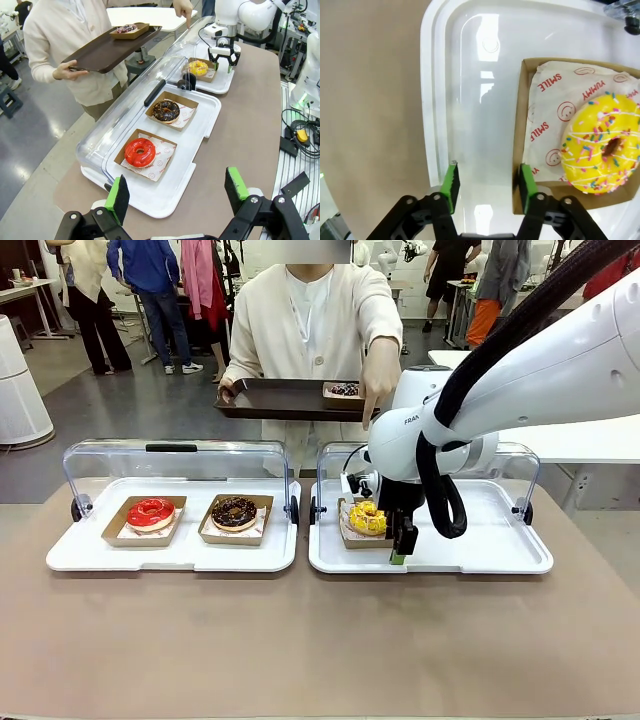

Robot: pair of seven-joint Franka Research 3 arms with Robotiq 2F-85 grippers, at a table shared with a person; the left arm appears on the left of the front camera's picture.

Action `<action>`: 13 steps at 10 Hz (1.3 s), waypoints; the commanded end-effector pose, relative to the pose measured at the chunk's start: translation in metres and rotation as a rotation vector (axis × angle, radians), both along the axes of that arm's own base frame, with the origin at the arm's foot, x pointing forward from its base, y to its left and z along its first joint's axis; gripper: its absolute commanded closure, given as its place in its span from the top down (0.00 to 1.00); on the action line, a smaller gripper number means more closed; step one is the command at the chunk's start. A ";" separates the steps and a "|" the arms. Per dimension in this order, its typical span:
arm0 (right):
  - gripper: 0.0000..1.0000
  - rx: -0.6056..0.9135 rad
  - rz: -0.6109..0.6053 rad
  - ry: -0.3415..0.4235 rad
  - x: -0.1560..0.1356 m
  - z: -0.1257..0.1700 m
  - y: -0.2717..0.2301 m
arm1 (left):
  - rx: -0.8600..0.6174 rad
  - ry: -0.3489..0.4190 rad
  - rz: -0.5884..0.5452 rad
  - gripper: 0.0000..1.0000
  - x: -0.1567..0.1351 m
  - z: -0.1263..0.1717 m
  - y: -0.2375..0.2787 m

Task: Provide the desired donut to the person.
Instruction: Pick up and lift the Paper togo box containing the Donut pointed at by the person.

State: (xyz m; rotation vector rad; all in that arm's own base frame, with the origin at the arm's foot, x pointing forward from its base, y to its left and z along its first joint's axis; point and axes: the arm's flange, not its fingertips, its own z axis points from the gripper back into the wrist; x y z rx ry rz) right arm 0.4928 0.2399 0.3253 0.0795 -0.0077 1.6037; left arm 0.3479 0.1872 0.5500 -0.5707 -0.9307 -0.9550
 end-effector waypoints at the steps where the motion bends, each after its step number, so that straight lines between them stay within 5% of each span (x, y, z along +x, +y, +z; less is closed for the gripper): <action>1: 0.00 0.014 -0.027 0.008 0.010 -0.002 0.001 | -0.003 -0.004 0.002 1.00 0.001 0.001 -0.001; 13: 0.00 -0.016 -0.033 0.008 -0.002 0.017 0.010 | -0.003 -0.004 0.002 1.00 0.001 0.001 -0.001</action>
